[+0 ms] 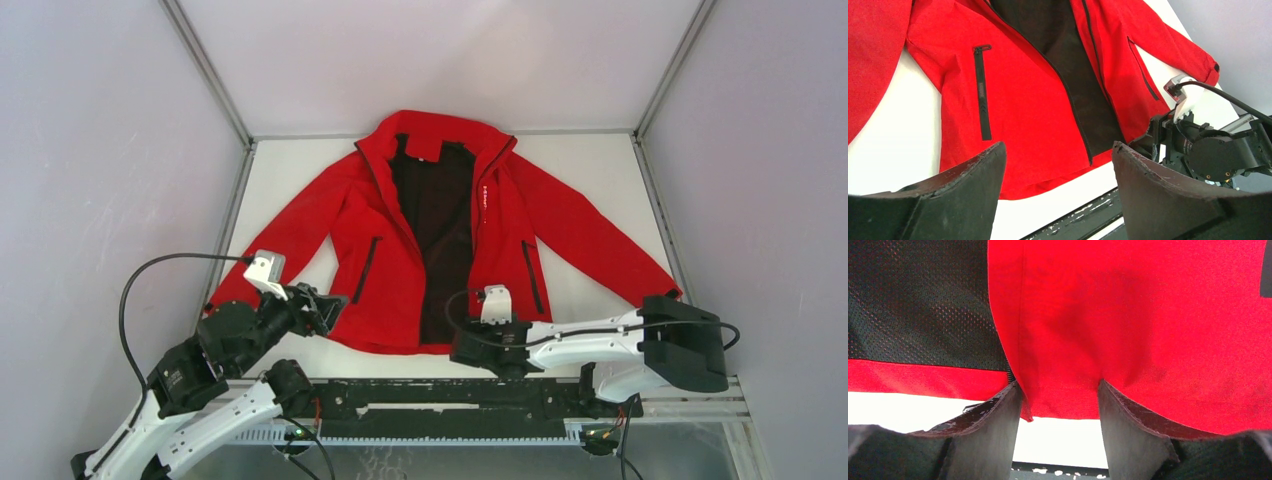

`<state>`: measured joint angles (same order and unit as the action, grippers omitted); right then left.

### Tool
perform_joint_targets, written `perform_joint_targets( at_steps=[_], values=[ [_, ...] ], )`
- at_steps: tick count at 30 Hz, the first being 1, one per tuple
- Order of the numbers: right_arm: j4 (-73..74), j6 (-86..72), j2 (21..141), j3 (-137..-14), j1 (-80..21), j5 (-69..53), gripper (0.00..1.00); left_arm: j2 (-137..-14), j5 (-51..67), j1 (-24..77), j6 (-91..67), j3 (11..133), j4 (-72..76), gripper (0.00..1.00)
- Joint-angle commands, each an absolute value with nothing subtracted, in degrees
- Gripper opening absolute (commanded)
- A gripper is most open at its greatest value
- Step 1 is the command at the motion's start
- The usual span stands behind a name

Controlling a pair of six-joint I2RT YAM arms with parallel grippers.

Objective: Zip up the jacket
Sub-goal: Pick up the jacket from the center of the board.

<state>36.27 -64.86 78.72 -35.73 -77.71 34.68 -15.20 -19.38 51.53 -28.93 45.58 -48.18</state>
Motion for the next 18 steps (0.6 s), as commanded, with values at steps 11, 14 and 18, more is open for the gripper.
perform_joint_targets(
  at_steps=[11,14,18],
  values=[
    [31.0,-65.6,75.7,-28.1,-76.6,27.4,0.50,-15.0,-20.8,51.8,-28.2,45.4,-47.0,0.82],
    [28.8,-65.0,74.0,-26.3,-75.7,26.2,0.45,-14.9,-21.1,51.8,-28.4,45.4,-47.0,0.82],
    [28.0,-64.6,72.3,-25.3,-75.5,25.9,0.40,-15.1,-21.3,51.8,-28.5,45.4,-47.1,0.82]
  ],
)
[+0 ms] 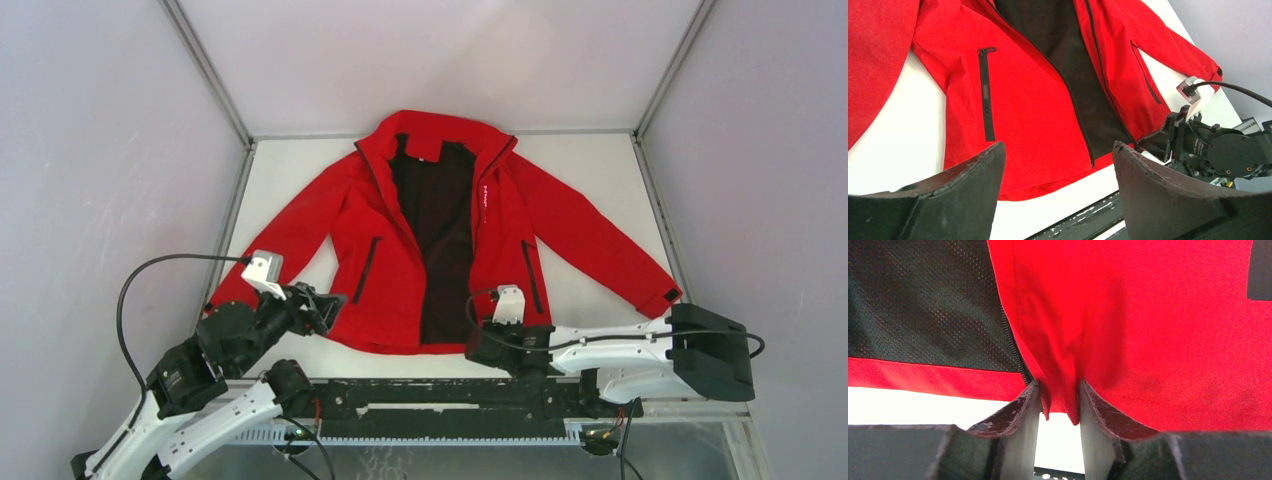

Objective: Zip up the jacket
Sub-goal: Pick up the jacket from the center of the board.

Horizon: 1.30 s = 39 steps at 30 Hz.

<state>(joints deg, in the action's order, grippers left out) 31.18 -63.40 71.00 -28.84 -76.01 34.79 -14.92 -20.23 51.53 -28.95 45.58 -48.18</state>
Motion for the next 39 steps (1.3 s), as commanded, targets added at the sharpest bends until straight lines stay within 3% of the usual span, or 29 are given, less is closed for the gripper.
perform_joint_targets(
  at_steps=[1,4,9,11,23,31,39],
  values=[
    [28.1,-64.6,71.9,-25.2,-75.4,25.9,0.39,-15.2,-21.3,51.8,-28.4,45.4,-47.0,0.82],
    [28.2,-64.2,70.4,-25.2,-75.4,26.1,0.33,-15.5,-21.3,51.8,-28.5,45.4,-47.1,0.82],
    [28.5,-63.2,67.3,-25.2,-74.6,26.3,0.06,-15.5,-21.4,51.8,-28.6,45.4,-47.1,0.82],
    [28.6,-62.7,65.8,-25.2,-74.3,26.3,0.00,-15.5,-21.5,51.8,-28.6,45.4,-47.1,0.82],
    [31.7,-61.5,54.6,-25.2,-73.4,27.8,0.00,-16.1,-20.5,51.8,-28.5,45.2,-46.8,0.84],
    [30.5,-59.0,47.6,-25.2,-71.2,26.9,0.00,-24.0,-4.0,51.8,-28.6,40.7,-34.1,0.83],
    [29.1,-58.9,46.4,-23.4,-70.5,26.3,0.00,-41.7,7.7,52.5,-34.8,32.3,-11.9,0.67]
  ],
)
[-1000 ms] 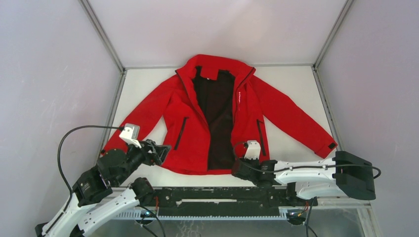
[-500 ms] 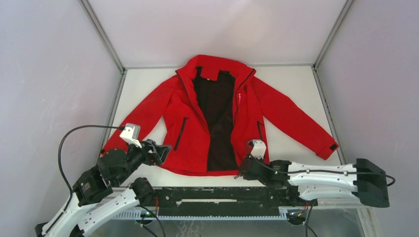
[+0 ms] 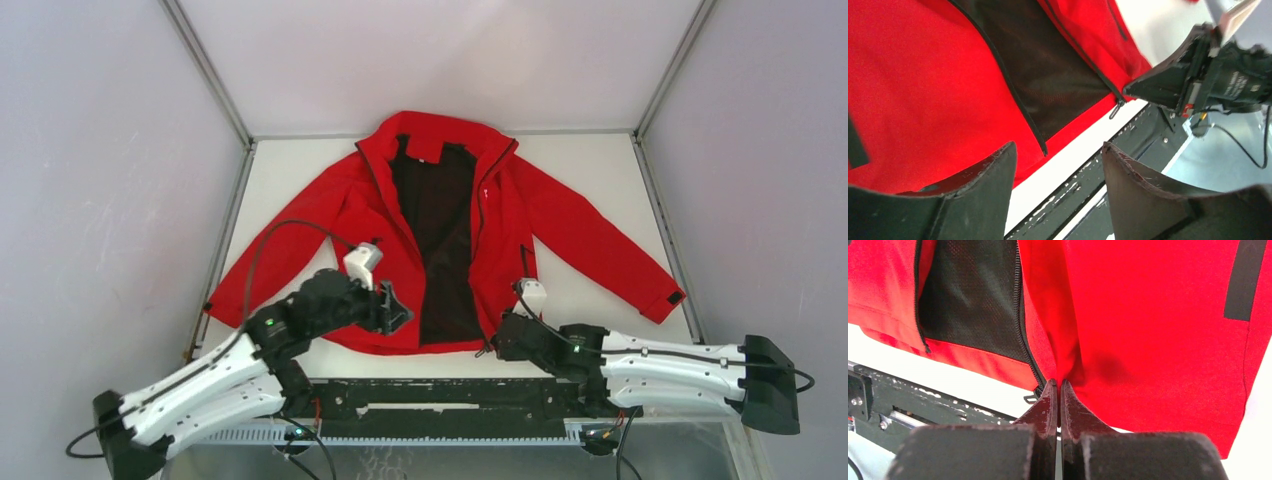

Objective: Zip up the jacket
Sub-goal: Pick up the jacket from the center of the board.

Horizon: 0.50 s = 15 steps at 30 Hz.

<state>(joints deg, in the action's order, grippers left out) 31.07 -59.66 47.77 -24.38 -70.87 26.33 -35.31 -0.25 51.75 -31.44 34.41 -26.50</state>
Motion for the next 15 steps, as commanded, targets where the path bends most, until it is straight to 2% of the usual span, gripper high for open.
perform_joint_targets(
  at_steps=[1,4,9,15],
  values=[
    [28.9,-58.9,45.9,-23.1,-70.4,26.1,0.00,-43.3,8.7,52.8,-35.2,31.9,-10.1,0.65],
    [28.6,-59.0,44.3,-22.1,-70.3,25.8,0.00,-48.0,10.4,53.8,-36.9,30.6,-4.4,0.65],
    [27.4,-59.0,41.3,-20.9,-70.2,25.4,0.00,-56.2,10.1,57.3,-38.5,30.3,1.8,0.71],
    [27.0,-59.1,38.9,-20.0,-70.1,25.0,0.00,-68.7,9.9,60.1,-40.4,33.6,7.3,0.71]
  ],
)
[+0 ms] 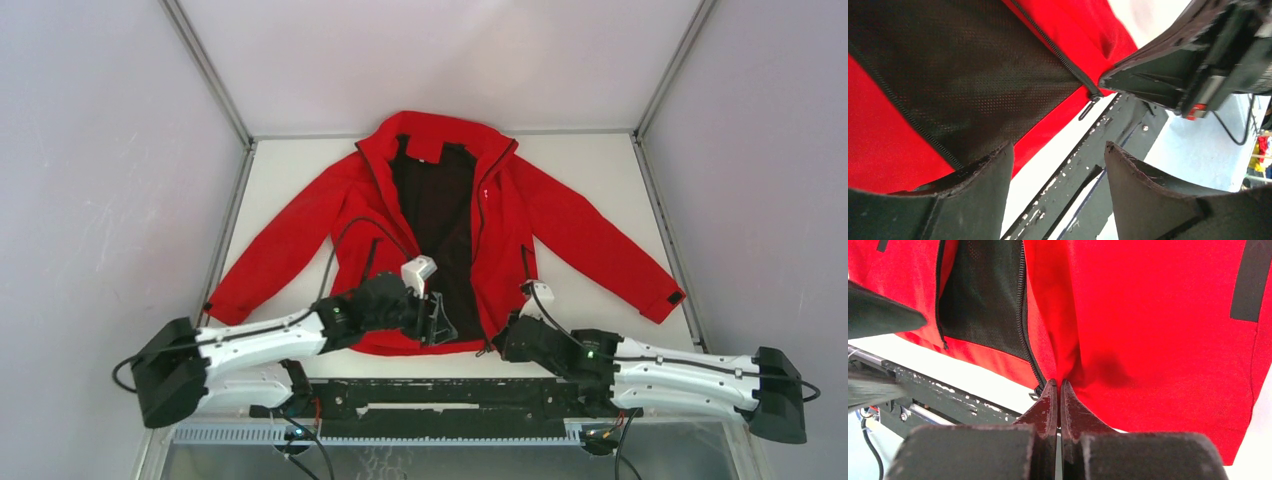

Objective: Zip up the jacket
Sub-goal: Pick up the jacket from the center of the board.

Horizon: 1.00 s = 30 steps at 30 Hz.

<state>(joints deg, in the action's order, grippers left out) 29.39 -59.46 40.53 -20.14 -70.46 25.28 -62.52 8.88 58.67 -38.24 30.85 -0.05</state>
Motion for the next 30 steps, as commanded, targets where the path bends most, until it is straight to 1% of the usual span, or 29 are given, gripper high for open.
perform_joint_targets(
  at_steps=[1,10,21,30],
  values=[
    [27.1,-59.1,38.5,-20.0,-70.2,25.0,0.00,-70.6,10.0,60.5,-40.6,34.3,7.6,0.71],
    [29.3,-59.3,33.7,-19.0,-70.2,25.2,0.00,-82.4,10.6,61.7,-43.3,35.8,13.0,0.66],
    [32.0,-59.9,29.0,-18.1,-70.1,25.5,0.00,-89.3,6.7,61.8,-44.3,34.2,12.2,0.64],
    [36.9,-60.4,24.5,-18.8,-69.7,27.0,0.00,-93.6,5.0,61.8,-45.6,32.2,13.5,0.62]
  ],
)
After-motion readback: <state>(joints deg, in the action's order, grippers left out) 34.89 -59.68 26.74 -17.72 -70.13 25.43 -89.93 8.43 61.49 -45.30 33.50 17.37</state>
